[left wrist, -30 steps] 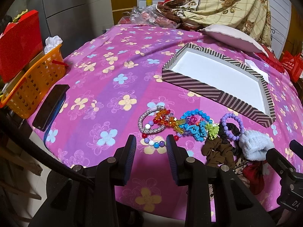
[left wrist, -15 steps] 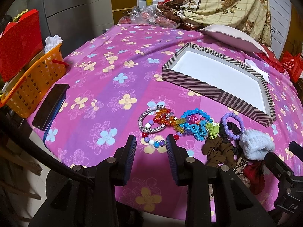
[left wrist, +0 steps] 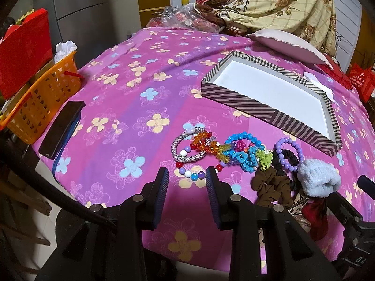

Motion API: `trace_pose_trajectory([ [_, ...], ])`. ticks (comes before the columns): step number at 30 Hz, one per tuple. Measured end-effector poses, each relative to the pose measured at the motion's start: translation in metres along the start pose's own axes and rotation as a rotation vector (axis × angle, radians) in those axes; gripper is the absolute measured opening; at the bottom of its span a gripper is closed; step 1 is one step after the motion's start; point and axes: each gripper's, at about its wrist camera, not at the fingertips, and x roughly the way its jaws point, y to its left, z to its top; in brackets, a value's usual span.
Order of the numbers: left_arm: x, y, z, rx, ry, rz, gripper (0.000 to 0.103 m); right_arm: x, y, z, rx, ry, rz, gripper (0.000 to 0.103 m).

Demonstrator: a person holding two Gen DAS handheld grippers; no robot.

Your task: Organize jewelry

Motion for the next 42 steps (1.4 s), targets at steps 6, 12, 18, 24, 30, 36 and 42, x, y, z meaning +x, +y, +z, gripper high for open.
trace_pose_trajectory([
  [6, 0.001, 0.002, 0.000, -0.004, 0.005, -0.003, 0.050, -0.002, -0.005, 0.000, 0.006, 0.004, 0.018, 0.102],
  [12, 0.003, 0.005, 0.001, -0.011, 0.016, -0.017, 0.050, -0.002, -0.010, -0.002, -0.004, 0.018, 0.035, 0.102],
  [18, 0.005, 0.023, 0.010, -0.063, 0.042, -0.047, 0.050, 0.002, -0.023, -0.008, 0.002, 0.031, 0.045, 0.102],
  [24, 0.012, 0.051, 0.024, -0.122, 0.067, -0.075, 0.050, 0.007, -0.046, -0.004, 0.033, 0.029, 0.071, 0.094],
  [30, 0.028, 0.070, 0.034, -0.158, 0.133, -0.149, 0.050, 0.026, -0.053, 0.003, 0.003, 0.057, 0.109, 0.086],
  [36, 0.048, 0.066, 0.039, -0.145, 0.195, -0.217, 0.052, 0.046, -0.056, 0.009, 0.006, 0.086, 0.169, 0.084],
  [42, 0.076, 0.068, 0.052, -0.216, 0.238, -0.214, 0.053, 0.054, -0.056, 0.013, 0.008, 0.095, 0.200, 0.078],
])
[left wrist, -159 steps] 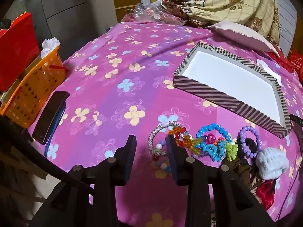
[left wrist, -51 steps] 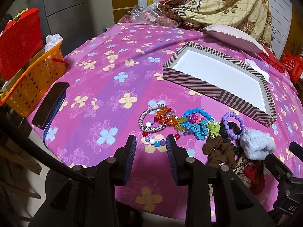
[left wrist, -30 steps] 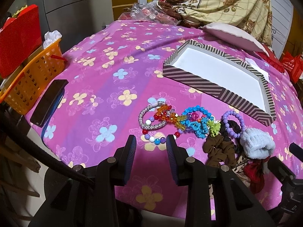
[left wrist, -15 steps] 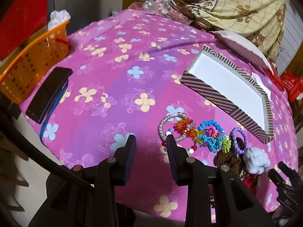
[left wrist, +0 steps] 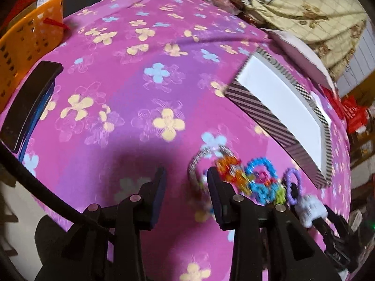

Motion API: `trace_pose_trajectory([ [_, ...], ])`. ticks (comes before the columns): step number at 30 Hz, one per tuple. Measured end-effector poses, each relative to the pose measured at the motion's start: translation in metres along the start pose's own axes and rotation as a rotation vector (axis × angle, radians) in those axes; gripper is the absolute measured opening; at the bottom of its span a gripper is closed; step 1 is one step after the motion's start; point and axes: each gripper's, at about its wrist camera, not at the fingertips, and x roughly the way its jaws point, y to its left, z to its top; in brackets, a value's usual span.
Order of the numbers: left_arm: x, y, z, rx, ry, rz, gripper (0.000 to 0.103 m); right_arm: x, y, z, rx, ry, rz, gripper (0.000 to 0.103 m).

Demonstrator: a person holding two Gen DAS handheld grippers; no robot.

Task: Organize jewelry
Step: 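Grasp the white fluffy scrunchie with the right tool while the left tool grasps the grey bracelet, then carry both items into the chevron box and open both tools to release them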

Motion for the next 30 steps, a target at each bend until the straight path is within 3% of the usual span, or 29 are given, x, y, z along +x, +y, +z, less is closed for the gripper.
trace_pose_trajectory([
  [3, 0.008, 0.002, 0.004, 0.009, 0.025, 0.006, 0.053, 0.003, -0.001, 0.002, 0.002, 0.005, 0.019, 0.070],
  [11, 0.025, -0.003, 0.009, 0.058, 0.073, -0.027, 0.053, 0.011, 0.000, 0.007, -0.005, 0.005, 0.044, 0.063],
  [15, 0.028, -0.007, 0.014, 0.077, 0.046, -0.002, 0.052, 0.012, 0.003, 0.006, -0.018, 0.005, 0.055, 0.056],
  [16, 0.028, -0.008, 0.014, 0.083, 0.043, 0.000, 0.049, 0.013, 0.004, 0.006, -0.025, 0.001, 0.053, 0.051],
  [17, 0.029, -0.010, 0.013, 0.101, 0.043, 0.007, 0.035, 0.014, 0.006, 0.005, -0.033, 0.000, 0.051, 0.042],
  [19, 0.031, -0.013, 0.013, 0.124, 0.035, 0.017, 0.024, 0.015, 0.006, 0.005, -0.038, -0.002, 0.051, 0.030],
  [21, 0.029, -0.010, 0.013, 0.115, 0.042, 0.009, 0.023, 0.013, 0.008, 0.006, -0.036, -0.012, 0.049, 0.022],
  [30, -0.018, -0.005, 0.029, 0.103, -0.057, -0.013, 0.022, -0.014, 0.012, 0.017, -0.057, -0.088, 0.079, 0.017],
])
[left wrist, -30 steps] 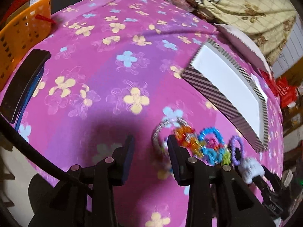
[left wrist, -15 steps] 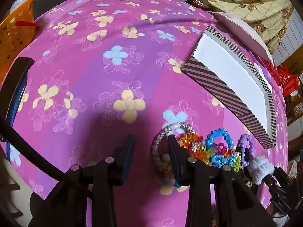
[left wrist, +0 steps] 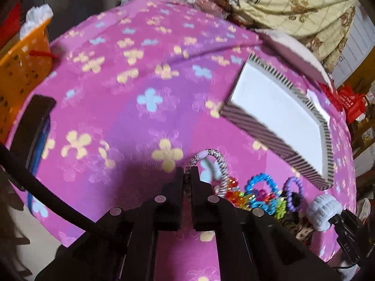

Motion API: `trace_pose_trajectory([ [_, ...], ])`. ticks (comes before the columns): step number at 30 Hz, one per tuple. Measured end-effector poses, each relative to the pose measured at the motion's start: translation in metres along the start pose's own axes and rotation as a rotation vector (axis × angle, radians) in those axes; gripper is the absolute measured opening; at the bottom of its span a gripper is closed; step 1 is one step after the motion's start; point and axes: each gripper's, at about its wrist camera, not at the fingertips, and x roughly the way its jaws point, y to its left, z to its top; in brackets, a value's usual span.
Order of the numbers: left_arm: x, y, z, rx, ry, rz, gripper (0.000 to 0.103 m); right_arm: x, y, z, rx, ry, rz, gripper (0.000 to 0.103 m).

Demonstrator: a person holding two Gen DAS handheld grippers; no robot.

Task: Organize jewelry
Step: 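Carry both items into the chevron box and open both tools to release them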

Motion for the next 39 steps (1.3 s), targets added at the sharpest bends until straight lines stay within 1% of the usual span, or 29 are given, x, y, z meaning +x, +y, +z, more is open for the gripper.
trace_pose_trajectory([
  [4, -0.017, -0.009, 0.010, 0.010, -0.029, -0.034, 0.022, -0.010, -0.002, 0.011, 0.011, -0.033, 0.005, 0.017],
  [9, -0.020, -0.036, 0.027, 0.040, -0.048, -0.073, 0.022, -0.018, -0.013, 0.030, 0.043, -0.073, -0.033, 0.017],
  [12, -0.012, -0.057, 0.042, 0.059, -0.055, -0.079, 0.022, -0.013, -0.029, 0.046, 0.078, -0.065, -0.071, 0.017],
  [13, -0.006, -0.063, 0.048, 0.060, -0.048, -0.085, 0.022, -0.009, -0.036, 0.051, 0.092, -0.060, -0.090, 0.017],
  [16, 0.015, -0.082, 0.065, 0.056, -0.026, -0.090, 0.022, 0.004, -0.058, 0.064, 0.134, -0.034, -0.106, 0.017],
  [18, 0.029, -0.090, 0.075, 0.060, -0.022, -0.074, 0.022, 0.013, -0.071, 0.070, 0.161, -0.017, -0.129, 0.017],
  [21, 0.050, -0.097, 0.085, 0.057, -0.006, -0.044, 0.022, 0.030, -0.086, 0.074, 0.171, 0.031, -0.157, 0.017],
  [23, 0.068, -0.099, 0.091, 0.057, 0.015, -0.003, 0.022, 0.040, -0.090, 0.074, 0.159, 0.067, -0.172, 0.017],
  [27, 0.090, -0.098, 0.091, 0.070, 0.053, 0.074, 0.022, 0.050, -0.098, 0.068, 0.144, 0.112, -0.187, 0.017],
  [29, 0.093, -0.095, 0.088, 0.073, 0.068, 0.086, 0.022, 0.051, -0.103, 0.066, 0.131, 0.128, -0.189, 0.017],
  [31, 0.094, -0.094, 0.084, 0.086, 0.076, 0.096, 0.022, 0.051, -0.104, 0.065, 0.113, 0.141, -0.173, 0.017],
  [34, 0.091, -0.097, 0.074, 0.132, 0.083, 0.125, 0.022, 0.054, -0.102, 0.067, 0.048, 0.183, -0.178, 0.017],
  [36, 0.088, -0.097, 0.068, 0.139, 0.092, 0.122, 0.022, 0.055, -0.100, 0.068, 0.026, 0.195, -0.182, 0.021],
  [39, 0.083, -0.094, 0.067, 0.133, 0.076, 0.120, 0.022, 0.054, -0.100, 0.070, 0.024, 0.187, -0.166, 0.031],
])
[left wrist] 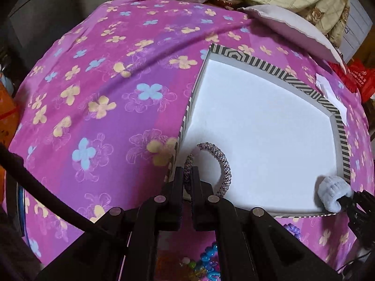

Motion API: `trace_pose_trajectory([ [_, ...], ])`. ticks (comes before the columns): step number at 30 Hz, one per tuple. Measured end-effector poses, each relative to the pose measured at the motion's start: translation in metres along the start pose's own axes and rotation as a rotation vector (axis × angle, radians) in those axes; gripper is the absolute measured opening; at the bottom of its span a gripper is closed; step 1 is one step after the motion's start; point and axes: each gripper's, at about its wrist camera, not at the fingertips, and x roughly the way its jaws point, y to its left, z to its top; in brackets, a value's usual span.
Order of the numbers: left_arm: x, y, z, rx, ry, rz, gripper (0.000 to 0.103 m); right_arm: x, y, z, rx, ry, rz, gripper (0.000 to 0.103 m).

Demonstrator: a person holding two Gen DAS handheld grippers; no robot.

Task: Organize jewelry
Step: 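Carry both items into the chevron box and open both tools to release them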

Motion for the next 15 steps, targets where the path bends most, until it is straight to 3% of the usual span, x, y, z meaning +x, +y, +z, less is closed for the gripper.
trace_pose_trajectory([
  [1, -0.001, 0.000, 0.000, -0.001, -0.002, 0.001, 0.022, -0.002, 0.000, 0.000, 0.006, -0.008, 0.009, 0.034],
  [4, -0.002, 0.000, 0.000, 0.000, -0.002, -0.004, 0.022, -0.010, 0.001, -0.001, 0.021, -0.039, 0.009, 0.055],
  [6, -0.005, -0.002, -0.001, 0.006, -0.014, -0.003, 0.025, -0.017, 0.002, -0.003, 0.031, -0.060, 0.006, 0.056],
  [10, -0.013, -0.007, -0.005, 0.017, -0.032, -0.016, 0.041, -0.031, 0.002, -0.009, 0.073, -0.100, 0.016, 0.056],
  [15, -0.031, -0.011, -0.013, 0.026, -0.067, -0.020, 0.047, -0.048, 0.007, -0.020, 0.117, -0.149, 0.026, 0.060],
])
